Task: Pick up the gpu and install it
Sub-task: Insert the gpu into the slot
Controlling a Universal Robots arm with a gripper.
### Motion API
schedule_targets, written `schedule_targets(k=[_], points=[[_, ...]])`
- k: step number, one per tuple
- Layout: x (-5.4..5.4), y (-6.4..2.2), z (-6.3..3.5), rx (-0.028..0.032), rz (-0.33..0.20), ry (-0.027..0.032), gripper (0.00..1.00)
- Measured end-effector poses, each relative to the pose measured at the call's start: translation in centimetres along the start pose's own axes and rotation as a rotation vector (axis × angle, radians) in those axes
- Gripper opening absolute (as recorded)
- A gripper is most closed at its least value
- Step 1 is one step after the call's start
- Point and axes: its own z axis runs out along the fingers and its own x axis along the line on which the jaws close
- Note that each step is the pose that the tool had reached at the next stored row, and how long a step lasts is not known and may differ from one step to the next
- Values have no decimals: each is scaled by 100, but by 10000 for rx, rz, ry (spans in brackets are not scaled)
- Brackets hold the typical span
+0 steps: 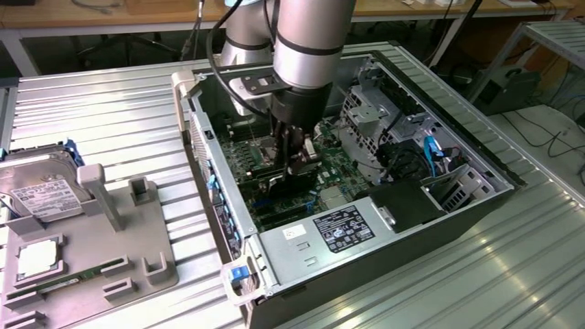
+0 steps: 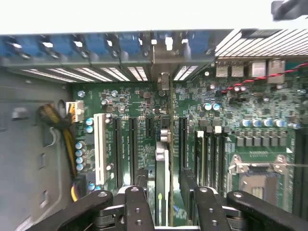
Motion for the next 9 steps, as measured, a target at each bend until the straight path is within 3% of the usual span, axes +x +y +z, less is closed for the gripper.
schedule_targets(k=[5, 6, 8, 9], points=[[2, 0, -51, 18, 0, -1, 39], [2, 0, -51, 18, 1, -1, 33], [2, 0, -51, 17, 0, 0, 33], [2, 0, -52, 17, 0, 1, 26]])
